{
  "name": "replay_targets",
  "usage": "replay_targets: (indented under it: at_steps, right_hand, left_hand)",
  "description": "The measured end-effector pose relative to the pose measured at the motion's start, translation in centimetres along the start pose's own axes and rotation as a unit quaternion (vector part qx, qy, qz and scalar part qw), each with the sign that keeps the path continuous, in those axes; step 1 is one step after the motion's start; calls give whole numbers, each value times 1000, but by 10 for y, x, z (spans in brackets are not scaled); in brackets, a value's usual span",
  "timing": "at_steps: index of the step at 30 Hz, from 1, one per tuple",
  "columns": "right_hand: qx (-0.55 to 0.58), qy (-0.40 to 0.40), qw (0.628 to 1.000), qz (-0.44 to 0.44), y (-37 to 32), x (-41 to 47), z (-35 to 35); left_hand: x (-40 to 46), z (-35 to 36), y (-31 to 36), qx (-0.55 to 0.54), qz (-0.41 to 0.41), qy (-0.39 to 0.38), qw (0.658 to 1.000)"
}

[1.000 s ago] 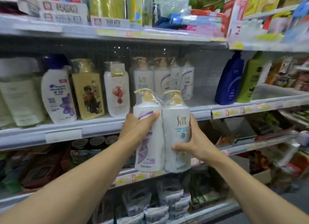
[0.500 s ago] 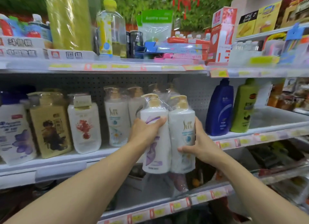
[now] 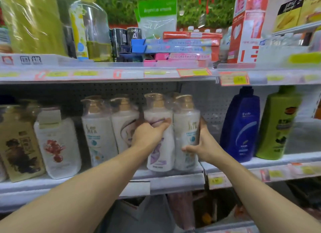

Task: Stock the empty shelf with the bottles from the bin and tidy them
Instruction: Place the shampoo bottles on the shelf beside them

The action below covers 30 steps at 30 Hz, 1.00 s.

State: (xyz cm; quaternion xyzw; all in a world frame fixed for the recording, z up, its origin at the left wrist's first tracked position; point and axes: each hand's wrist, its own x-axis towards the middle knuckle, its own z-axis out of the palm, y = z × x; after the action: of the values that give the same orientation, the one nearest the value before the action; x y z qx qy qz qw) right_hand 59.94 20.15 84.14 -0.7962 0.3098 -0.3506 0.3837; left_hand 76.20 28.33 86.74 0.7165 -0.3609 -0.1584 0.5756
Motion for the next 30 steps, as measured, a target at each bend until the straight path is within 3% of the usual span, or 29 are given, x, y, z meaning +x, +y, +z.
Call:
replay_targets:
  at_steps: [7, 12, 14, 18, 21, 30]
  right_hand:
    - [-1, -22, 1000, 11, 15, 10, 1]
    - [-24, -25, 999, 21, 15, 7, -1]
    - [-58, -43, 997, 42, 20, 2, -2]
    - [-86, -61, 992, 72, 29, -5, -2]
    - [-94, -56, 991, 73, 29, -3, 1]
    - [-96, -17, 991, 95, 26, 3, 18]
  left_hand:
    - [-9, 6, -4, 95, 10, 32, 995]
    - [-16, 4, -6, 107, 57, 42, 992]
    - [-20, 4, -13, 162, 76, 41, 983]
    - [-35, 8, -36, 302, 19, -14, 953]
    - [-39, 12, -45, 367, 0, -9, 930]
    - [-27, 16, -44, 395, -7, 52, 917]
